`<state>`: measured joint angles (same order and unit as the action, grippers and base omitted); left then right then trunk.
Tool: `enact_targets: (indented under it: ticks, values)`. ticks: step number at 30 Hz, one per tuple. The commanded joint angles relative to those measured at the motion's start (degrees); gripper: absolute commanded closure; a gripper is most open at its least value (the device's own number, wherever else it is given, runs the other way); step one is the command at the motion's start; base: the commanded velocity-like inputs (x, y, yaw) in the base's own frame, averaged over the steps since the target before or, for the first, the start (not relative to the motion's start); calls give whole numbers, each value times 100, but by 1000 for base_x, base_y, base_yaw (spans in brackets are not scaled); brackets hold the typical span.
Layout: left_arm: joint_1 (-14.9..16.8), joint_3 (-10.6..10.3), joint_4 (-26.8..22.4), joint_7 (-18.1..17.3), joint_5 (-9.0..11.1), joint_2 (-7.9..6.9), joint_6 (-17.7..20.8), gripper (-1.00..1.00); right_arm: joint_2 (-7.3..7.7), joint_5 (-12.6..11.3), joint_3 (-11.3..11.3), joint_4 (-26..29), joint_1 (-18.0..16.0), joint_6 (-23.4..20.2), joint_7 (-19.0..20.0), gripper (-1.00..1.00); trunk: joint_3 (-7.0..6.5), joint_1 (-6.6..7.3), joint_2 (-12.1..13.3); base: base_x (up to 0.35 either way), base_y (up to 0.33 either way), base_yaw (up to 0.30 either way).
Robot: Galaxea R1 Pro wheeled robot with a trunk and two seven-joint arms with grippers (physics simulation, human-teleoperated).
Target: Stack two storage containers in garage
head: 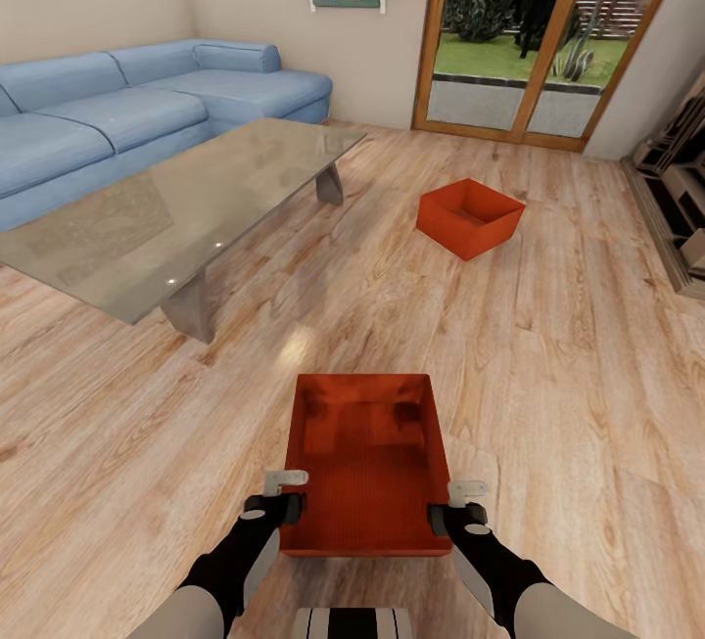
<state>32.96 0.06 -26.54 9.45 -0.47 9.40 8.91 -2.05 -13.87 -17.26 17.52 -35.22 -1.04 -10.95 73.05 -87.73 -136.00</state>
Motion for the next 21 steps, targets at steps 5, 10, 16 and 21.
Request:
enact_targets:
  ticks: [5, 10, 16, 21]
  values:
    - [0, 27, -10, 50, 34, -2, 32, 100, 3, -54, -49, 6, -2, -12, -45, 100, 4, 1, -1, 0, 0, 0]
    - [0, 28, -17, 38, 63, -2, 31, 100, 3, -53, -49, 6, -2, -2, -52, 100, 4, 1, -1, 0, 0, 0]
    - [0, 25, -12, 54, 65, 5, 37, 100, 3, -54, -49, 6, -2, -2, -56, 100, 4, 1, -1, 0, 0, 0]
    - [0, 21, -14, 57, 65, 8, 40, 100, 3, -54, -49, 6, -2, -2, -56, 100, 4, 1, -1, 0, 0, 0]
